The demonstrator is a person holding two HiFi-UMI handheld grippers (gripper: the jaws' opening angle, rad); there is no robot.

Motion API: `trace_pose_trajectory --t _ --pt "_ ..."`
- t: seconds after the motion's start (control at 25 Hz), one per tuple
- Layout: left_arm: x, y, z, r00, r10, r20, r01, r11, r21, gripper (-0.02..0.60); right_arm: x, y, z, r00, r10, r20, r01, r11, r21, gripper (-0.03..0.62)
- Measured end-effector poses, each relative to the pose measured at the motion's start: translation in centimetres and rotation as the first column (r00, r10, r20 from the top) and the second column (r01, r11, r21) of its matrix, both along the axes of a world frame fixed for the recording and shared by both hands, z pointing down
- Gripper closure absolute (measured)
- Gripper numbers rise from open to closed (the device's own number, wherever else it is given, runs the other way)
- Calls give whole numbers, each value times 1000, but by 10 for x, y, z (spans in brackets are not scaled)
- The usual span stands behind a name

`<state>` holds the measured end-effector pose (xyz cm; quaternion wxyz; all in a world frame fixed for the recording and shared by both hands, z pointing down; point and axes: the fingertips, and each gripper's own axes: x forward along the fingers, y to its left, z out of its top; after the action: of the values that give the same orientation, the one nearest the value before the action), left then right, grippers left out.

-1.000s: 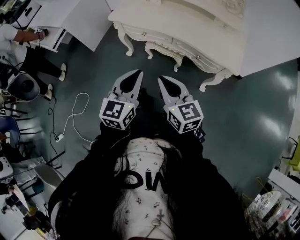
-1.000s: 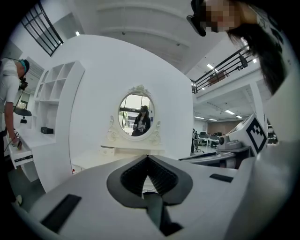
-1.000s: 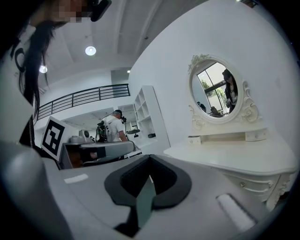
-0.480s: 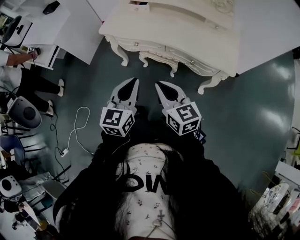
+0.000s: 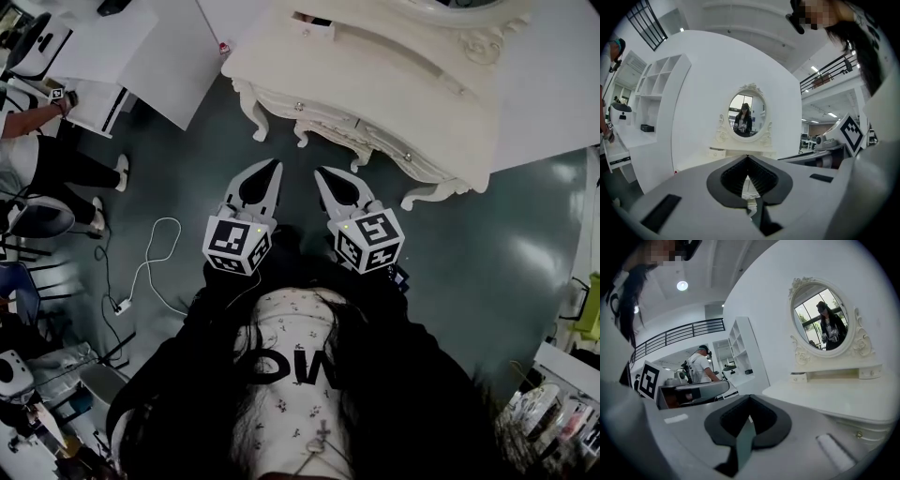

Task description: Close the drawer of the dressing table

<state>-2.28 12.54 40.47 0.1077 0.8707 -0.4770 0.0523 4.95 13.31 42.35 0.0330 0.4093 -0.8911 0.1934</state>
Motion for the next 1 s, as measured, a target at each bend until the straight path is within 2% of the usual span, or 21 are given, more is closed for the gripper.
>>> trace_pose_trajectory --t 0.24,0.48,1.0 --pt "-58 -50 -14 1000 16 15 -17 999 32 581 -59 -47 -10 1000 3 2 -3 1000 4 585" --pt "-101 -93 -18 999 49 19 -50 998 45 583 -98 -93 -13 999 48 -3 -48 999 9 585" --pt "-139 -148 -7 987 162 9 -163 986 34 581 -132 -145 -4 984 175 -33 -175 984 -12 585"
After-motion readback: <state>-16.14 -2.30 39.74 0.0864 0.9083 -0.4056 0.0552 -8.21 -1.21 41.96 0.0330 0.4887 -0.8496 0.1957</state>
